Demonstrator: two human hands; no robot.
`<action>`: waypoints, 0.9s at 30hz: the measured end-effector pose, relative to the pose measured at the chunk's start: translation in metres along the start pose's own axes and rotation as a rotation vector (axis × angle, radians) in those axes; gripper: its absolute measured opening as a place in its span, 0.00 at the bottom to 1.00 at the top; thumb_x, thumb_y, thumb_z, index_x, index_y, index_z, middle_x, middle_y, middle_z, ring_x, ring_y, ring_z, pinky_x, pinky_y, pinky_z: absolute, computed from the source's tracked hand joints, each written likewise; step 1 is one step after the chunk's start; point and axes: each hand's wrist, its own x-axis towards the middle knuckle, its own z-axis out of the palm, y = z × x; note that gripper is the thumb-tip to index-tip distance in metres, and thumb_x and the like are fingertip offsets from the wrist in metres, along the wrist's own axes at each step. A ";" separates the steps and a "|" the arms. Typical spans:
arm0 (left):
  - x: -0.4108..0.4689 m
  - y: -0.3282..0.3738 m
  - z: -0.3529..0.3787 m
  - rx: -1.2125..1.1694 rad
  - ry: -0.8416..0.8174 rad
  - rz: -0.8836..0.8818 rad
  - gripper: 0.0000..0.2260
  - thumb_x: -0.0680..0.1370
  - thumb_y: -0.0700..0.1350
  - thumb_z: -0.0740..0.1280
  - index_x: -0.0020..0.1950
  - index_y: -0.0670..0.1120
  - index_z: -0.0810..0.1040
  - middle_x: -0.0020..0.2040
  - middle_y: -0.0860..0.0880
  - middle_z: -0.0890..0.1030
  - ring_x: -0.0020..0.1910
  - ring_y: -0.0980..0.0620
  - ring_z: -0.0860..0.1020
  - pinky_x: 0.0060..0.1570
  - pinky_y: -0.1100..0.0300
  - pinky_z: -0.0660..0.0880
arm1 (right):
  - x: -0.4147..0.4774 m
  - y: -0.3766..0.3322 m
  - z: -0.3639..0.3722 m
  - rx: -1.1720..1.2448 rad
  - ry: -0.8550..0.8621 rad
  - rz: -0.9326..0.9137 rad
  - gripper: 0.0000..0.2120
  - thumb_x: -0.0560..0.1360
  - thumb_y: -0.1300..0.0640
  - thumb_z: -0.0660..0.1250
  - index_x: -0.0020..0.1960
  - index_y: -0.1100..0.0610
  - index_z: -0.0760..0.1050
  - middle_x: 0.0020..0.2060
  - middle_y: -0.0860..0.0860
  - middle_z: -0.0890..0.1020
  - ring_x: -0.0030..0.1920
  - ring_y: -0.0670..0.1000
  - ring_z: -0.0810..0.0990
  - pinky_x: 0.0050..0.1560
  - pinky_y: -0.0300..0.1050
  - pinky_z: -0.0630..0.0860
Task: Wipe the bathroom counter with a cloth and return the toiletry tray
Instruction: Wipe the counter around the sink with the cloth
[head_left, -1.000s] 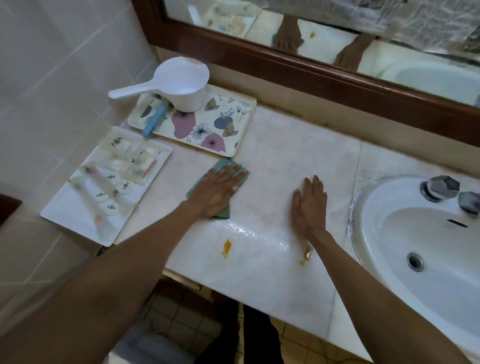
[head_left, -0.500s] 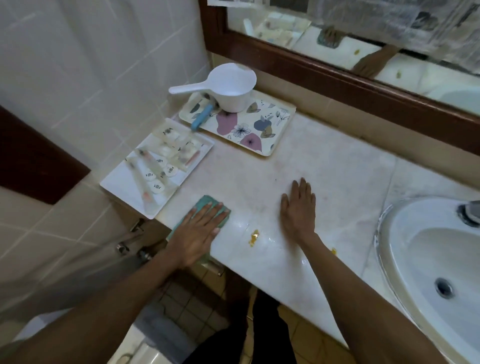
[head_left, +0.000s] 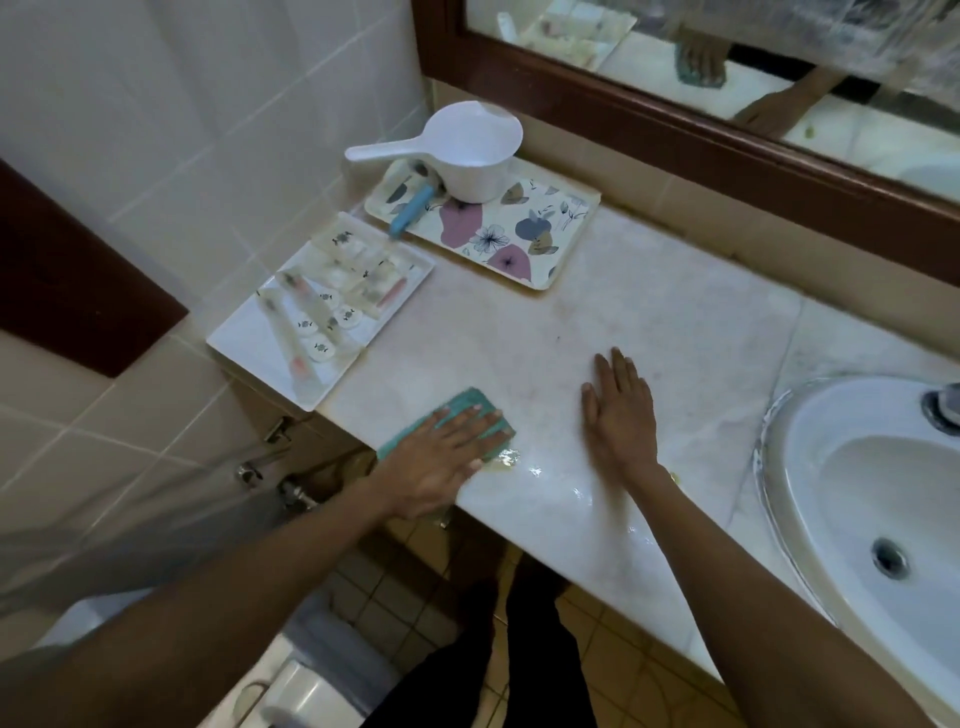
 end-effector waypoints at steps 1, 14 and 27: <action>0.005 -0.015 -0.005 0.001 -0.001 -0.050 0.23 0.86 0.53 0.47 0.82 0.59 0.49 0.83 0.58 0.48 0.81 0.56 0.43 0.78 0.52 0.39 | -0.002 0.001 -0.001 0.004 -0.005 0.004 0.24 0.83 0.51 0.53 0.78 0.56 0.60 0.79 0.55 0.59 0.79 0.55 0.55 0.77 0.53 0.52; 0.016 0.068 0.018 -0.014 0.033 0.049 0.24 0.86 0.52 0.47 0.83 0.57 0.47 0.83 0.55 0.47 0.82 0.53 0.44 0.79 0.51 0.40 | -0.029 0.028 -0.027 -0.052 -0.110 -0.050 0.24 0.83 0.49 0.53 0.77 0.54 0.61 0.79 0.53 0.59 0.78 0.54 0.57 0.76 0.54 0.57; 0.100 0.164 0.029 -0.073 0.096 -0.383 0.24 0.85 0.49 0.48 0.83 0.51 0.52 0.83 0.49 0.53 0.82 0.47 0.51 0.78 0.43 0.44 | -0.086 0.148 -0.092 -0.219 0.046 0.112 0.24 0.82 0.48 0.53 0.74 0.58 0.65 0.77 0.60 0.61 0.77 0.60 0.58 0.73 0.66 0.55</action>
